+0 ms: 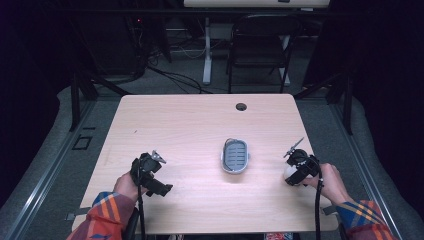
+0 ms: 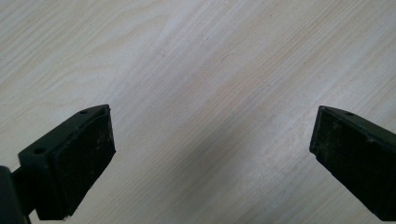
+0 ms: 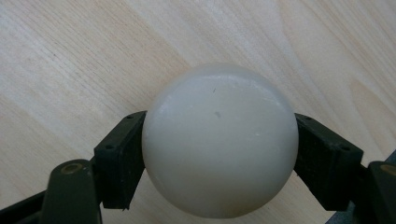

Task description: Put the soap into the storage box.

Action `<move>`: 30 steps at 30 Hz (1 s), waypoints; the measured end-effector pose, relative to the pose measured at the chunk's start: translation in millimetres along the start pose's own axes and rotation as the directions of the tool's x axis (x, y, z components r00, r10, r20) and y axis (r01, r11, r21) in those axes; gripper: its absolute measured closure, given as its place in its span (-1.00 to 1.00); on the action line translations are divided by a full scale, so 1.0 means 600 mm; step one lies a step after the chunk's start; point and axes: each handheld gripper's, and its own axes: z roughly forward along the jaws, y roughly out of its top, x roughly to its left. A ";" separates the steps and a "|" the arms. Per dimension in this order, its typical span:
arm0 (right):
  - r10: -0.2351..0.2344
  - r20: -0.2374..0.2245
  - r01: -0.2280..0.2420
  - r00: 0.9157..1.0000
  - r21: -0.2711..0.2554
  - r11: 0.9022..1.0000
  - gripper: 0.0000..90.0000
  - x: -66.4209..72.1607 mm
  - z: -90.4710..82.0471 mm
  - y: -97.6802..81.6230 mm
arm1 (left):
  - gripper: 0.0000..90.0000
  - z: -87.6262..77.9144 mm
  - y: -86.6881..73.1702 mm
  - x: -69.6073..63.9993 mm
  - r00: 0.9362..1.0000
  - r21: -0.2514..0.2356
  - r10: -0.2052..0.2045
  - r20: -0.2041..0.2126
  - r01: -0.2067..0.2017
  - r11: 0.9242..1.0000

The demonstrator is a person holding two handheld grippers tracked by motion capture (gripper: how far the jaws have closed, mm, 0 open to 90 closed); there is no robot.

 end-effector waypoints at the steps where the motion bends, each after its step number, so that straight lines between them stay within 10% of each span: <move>1: -0.001 -0.001 0.001 1.000 -0.003 1.000 -0.46 0.000 0.000 0.000 | -1.00 0.000 0.000 0.000 1.000 0.000 0.000 0.000 0.000 1.000; 9: -0.068 0.006 0.067 0.998 0.063 0.996 -0.46 -0.001 -0.014 0.009 | -1.00 0.001 0.000 0.000 1.000 0.005 -0.001 0.000 0.001 1.000; 12: -0.014 -0.009 0.014 1.000 -0.013 1.000 -0.46 0.006 -0.009 0.006 | -1.00 0.001 0.001 0.000 1.000 0.006 0.000 -0.001 0.000 1.000; 30: -0.055 -0.012 0.055 0.998 -0.007 0.998 -0.46 0.014 -0.019 0.030 | -1.00 0.003 0.001 -0.001 1.000 0.014 0.004 -0.003 -0.004 1.000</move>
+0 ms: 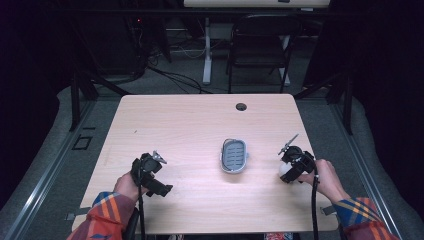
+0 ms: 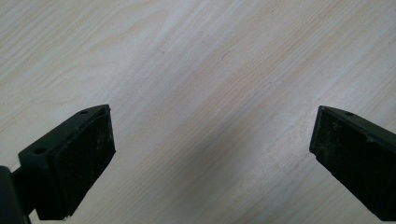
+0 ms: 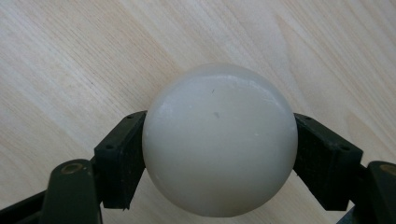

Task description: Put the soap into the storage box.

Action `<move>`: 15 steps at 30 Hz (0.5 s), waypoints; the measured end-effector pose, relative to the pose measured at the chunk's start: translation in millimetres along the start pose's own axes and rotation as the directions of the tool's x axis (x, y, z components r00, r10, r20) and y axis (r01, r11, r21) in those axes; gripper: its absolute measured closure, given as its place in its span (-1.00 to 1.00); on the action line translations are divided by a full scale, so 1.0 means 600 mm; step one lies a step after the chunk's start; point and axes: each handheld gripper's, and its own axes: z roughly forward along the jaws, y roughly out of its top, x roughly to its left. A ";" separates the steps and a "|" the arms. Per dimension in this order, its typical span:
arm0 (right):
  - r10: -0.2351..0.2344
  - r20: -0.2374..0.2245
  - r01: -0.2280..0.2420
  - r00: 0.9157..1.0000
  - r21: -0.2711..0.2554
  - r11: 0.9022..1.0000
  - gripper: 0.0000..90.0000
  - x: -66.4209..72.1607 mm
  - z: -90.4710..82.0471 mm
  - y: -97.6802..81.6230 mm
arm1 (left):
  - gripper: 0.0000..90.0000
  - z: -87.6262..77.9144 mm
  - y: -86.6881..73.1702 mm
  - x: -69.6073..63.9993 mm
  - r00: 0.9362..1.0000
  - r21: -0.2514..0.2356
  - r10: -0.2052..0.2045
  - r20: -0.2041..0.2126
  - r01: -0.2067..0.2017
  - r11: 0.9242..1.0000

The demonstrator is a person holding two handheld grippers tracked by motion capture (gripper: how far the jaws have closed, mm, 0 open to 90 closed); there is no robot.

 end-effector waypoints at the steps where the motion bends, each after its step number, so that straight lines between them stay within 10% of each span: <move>1: -0.004 0.003 0.004 1.000 0.002 1.000 -0.46 0.000 -0.001 0.002 | -1.00 0.000 0.000 0.000 1.000 0.000 0.000 0.000 0.000 1.000; 15: -0.026 0.003 0.026 1.000 -0.012 1.000 -0.46 0.007 -0.007 0.027 | -1.00 0.000 0.000 0.000 1.000 0.001 0.001 0.000 -0.001 1.000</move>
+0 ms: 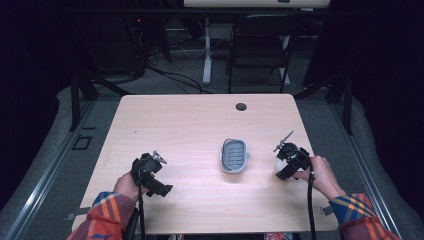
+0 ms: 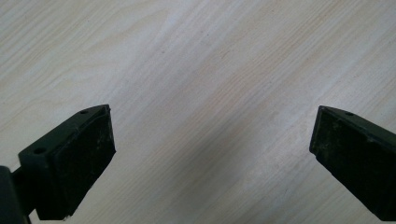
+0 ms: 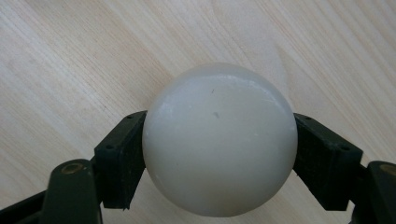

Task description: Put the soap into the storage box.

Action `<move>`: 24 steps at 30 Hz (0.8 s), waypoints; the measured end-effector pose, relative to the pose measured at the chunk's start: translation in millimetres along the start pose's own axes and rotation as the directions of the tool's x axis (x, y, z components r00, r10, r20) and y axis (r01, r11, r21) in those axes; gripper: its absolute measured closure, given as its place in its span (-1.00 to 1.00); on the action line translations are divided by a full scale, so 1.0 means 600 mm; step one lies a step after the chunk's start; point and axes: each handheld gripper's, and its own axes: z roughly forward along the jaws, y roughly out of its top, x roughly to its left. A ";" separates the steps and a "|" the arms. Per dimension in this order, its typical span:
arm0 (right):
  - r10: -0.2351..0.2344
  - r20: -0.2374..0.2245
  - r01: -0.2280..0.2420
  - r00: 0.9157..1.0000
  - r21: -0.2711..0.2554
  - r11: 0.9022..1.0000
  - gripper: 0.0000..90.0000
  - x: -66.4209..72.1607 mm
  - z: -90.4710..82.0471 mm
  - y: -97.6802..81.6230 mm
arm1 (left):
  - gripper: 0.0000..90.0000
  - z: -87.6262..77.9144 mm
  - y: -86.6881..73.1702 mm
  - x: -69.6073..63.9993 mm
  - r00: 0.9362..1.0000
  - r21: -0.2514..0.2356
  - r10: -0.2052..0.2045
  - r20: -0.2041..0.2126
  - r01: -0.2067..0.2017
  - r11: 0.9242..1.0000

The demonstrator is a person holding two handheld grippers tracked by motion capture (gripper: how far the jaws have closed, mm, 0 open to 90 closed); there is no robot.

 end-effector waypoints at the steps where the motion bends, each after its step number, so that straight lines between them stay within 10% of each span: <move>1: 0.003 -0.003 -0.003 1.000 -0.006 1.000 -0.46 0.001 0.001 0.001 | -1.00 0.000 0.000 0.000 1.000 0.000 0.000 -0.001 0.000 1.000; 24: -0.048 0.001 0.048 0.999 -0.029 0.998 -0.46 0.015 -0.005 0.051 | -1.00 0.000 0.000 0.000 1.000 0.000 0.001 -0.002 -0.001 1.000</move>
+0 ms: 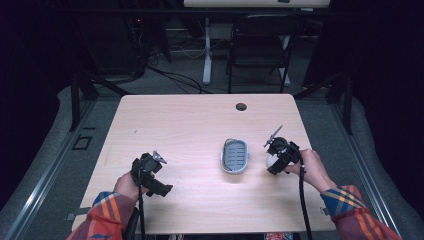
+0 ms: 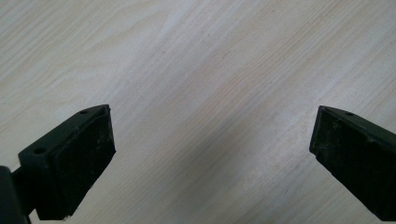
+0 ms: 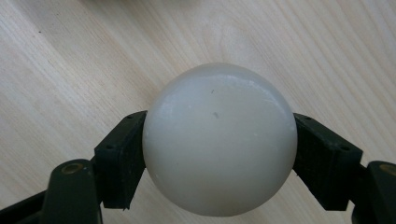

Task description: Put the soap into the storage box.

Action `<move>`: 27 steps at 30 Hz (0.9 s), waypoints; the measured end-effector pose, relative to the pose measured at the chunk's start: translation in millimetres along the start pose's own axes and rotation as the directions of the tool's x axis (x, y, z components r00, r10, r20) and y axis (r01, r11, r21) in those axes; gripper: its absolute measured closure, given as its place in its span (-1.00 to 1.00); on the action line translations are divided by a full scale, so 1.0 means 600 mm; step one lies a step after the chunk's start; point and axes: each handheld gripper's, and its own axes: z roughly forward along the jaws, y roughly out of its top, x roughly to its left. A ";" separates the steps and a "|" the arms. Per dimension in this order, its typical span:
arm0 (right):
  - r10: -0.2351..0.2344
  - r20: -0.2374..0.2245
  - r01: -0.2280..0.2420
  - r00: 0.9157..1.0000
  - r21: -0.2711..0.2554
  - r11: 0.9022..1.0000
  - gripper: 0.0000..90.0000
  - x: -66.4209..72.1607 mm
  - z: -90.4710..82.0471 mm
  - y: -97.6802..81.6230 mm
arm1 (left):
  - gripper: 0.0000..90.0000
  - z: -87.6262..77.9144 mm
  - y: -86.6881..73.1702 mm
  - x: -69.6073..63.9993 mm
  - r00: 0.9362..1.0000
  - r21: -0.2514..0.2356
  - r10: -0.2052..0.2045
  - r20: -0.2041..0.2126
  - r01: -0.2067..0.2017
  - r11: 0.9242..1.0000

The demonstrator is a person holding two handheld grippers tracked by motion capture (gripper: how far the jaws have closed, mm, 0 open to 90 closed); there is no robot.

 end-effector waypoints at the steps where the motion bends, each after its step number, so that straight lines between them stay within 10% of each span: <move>1: -0.016 0.005 0.016 1.000 0.017 1.000 -0.46 -0.001 -0.002 0.003 | -1.00 0.000 0.000 0.000 1.000 0.001 0.000 0.000 0.000 1.000; 27: -0.049 -0.001 0.049 0.999 -0.047 0.998 -0.46 0.009 -0.029 0.062 | -1.00 0.001 0.001 0.000 1.000 0.004 0.005 0.004 -0.005 1.000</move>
